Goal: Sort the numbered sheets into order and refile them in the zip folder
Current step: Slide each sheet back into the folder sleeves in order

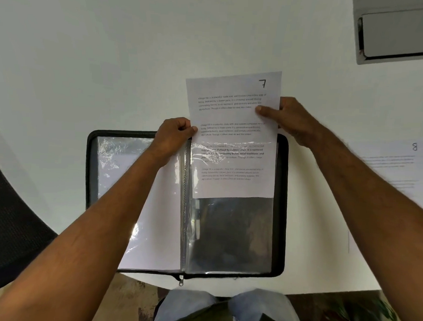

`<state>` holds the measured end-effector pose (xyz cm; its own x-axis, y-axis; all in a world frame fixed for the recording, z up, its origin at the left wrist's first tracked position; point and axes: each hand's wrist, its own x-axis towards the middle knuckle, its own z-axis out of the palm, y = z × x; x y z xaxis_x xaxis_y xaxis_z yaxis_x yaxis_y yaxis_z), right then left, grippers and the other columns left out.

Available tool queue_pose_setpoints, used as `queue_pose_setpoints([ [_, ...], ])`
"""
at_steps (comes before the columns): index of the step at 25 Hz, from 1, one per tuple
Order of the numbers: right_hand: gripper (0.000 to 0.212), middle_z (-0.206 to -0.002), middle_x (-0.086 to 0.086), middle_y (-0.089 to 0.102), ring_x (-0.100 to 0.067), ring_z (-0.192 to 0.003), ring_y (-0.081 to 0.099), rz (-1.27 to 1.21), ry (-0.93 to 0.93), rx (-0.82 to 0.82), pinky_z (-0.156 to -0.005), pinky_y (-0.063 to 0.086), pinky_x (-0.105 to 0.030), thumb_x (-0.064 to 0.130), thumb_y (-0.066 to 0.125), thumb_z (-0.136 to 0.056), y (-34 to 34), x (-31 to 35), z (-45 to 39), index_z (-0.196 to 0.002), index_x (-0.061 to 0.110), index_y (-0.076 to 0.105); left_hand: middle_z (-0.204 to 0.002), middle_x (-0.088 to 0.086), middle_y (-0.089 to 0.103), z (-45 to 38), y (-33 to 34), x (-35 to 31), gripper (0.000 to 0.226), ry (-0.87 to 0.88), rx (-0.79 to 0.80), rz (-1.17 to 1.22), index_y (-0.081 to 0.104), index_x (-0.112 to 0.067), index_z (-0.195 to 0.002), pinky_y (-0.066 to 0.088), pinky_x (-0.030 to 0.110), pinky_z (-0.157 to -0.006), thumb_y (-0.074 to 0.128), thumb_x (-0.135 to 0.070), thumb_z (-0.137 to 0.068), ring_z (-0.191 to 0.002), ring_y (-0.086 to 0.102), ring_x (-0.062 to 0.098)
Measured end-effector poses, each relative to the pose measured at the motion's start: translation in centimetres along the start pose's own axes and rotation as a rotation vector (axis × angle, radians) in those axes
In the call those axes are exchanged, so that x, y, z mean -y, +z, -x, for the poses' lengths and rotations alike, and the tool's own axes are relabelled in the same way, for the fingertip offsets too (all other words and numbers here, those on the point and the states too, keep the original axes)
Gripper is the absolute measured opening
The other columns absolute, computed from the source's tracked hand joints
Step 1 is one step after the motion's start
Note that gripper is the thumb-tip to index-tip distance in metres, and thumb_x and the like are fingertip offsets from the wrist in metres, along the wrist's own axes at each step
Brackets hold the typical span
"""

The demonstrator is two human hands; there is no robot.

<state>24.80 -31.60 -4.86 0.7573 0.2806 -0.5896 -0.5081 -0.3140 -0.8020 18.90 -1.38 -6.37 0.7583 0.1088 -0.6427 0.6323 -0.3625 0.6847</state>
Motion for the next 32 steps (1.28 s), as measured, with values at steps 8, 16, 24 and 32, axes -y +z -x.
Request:
queue_pose_setpoints([
  [8,0.047,-0.124,-0.001,0.072,-0.023,-0.112,0.07,0.477,0.145,0.277,-0.104,0.054,-0.045,0.032,0.077,-0.091,-0.4,-0.3,-0.1,-0.134,0.019,0.064,-0.097,0.009,0.076,-0.6,-0.4,0.3,0.005,0.003,0.024,0.205,0.072,-0.013,-0.092,0.059,0.031,-0.085,0.071,-0.016,-0.096,-0.091,0.074,0.021],
  [16,0.013,-0.095,0.003,0.075,-0.01,-0.087,0.069,0.362,-0.087,0.028,-0.084,0.053,-0.029,0.024,0.071,-0.096,0.5,1.2,-0.4,-0.107,0.021,0.075,-0.074,0.007,0.055,-0.3,-0.7,0.4,0.027,0.065,0.085,-0.174,0.059,-0.008,-0.077,0.038,0.026,-0.057,0.071,-0.023,-0.096,-0.061,0.044,0.014],
  [24,0.014,-0.074,0.02,0.071,0.006,-0.076,0.064,0.653,-0.108,0.214,-0.074,0.042,-0.019,0.024,0.071,-0.096,0.8,2.1,-0.6,-0.107,0.03,0.075,-0.089,-0.001,0.055,-0.3,-1.0,0.8,0.028,0.08,0.095,0.014,0.066,-0.024,-0.121,0.04,0.016,-0.059,0.072,-0.015,-0.094,-0.069,0.051,0.004],
  [32,0.023,-0.08,0.023,0.066,0.002,-0.079,0.063,0.808,-0.158,0.327,-0.08,0.045,-0.027,0.022,0.067,-0.099,2.5,1.3,0.1,-0.119,0.032,0.071,-0.086,-0.005,0.072,-0.5,-0.7,1.4,0.012,0.191,0.127,-0.16,0.079,-0.02,-0.097,0.047,0.024,-0.07,0.071,-0.027,-0.096,-0.071,0.059,0.0],
])
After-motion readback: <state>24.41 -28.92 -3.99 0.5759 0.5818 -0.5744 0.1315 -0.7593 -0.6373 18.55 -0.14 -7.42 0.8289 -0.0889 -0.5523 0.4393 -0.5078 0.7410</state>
